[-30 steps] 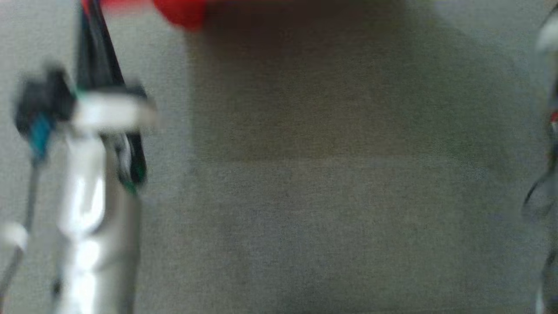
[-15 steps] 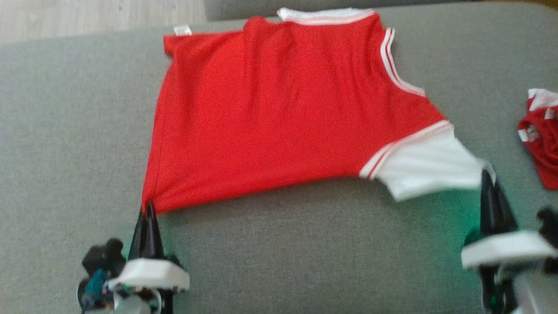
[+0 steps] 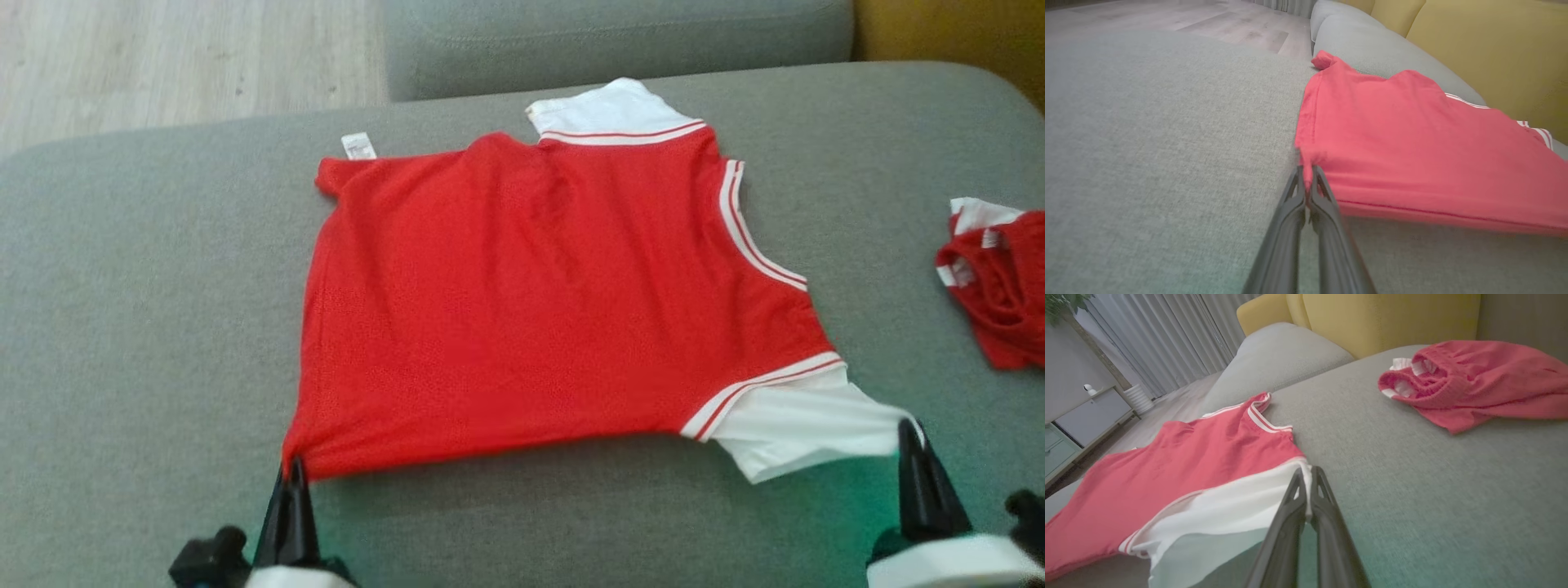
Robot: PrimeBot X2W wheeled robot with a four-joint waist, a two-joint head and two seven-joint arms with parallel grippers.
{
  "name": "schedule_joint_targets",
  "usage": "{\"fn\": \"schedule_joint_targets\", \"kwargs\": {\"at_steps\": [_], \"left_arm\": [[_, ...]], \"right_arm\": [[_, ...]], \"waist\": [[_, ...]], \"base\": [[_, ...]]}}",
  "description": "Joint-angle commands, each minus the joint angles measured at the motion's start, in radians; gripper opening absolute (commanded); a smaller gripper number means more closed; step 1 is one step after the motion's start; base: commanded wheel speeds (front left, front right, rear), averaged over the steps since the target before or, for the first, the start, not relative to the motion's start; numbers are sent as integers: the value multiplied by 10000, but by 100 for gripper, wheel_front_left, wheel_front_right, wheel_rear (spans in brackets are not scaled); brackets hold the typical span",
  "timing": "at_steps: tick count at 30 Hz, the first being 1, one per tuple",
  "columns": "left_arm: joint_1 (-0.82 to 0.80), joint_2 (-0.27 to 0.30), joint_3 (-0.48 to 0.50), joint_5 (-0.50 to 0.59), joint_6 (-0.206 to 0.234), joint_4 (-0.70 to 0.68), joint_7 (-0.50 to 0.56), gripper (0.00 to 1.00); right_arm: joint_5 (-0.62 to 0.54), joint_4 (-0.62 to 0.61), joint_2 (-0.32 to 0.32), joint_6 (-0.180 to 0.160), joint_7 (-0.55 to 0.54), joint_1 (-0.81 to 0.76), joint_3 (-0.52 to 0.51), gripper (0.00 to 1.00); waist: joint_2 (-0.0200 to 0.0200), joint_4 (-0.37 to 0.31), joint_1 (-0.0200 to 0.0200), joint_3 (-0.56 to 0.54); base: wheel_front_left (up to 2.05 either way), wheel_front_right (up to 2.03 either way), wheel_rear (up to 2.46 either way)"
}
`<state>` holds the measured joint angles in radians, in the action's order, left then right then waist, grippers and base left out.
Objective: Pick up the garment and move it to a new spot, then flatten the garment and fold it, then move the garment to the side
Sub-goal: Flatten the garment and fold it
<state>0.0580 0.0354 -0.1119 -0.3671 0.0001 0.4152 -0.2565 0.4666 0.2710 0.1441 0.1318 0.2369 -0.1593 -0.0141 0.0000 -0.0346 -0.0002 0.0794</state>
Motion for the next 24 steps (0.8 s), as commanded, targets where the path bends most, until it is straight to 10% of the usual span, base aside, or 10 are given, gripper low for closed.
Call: {"fn": "schedule_joint_targets", "kwargs": {"at_steps": [1,24], "left_arm": [[-517,149,211,87,42,-455,-53,0],[-5536,149,-1045,276,781,2727,-53,10]], "right_arm": [[77,-462,170,-11,-41,474,107,0],[-1134,2231,142,-11,-546,6397,118,0]], "waist": [[0,122,2,138],[0,791,2,2064]], "base": [[0,0,0],[0,0,0]]}}
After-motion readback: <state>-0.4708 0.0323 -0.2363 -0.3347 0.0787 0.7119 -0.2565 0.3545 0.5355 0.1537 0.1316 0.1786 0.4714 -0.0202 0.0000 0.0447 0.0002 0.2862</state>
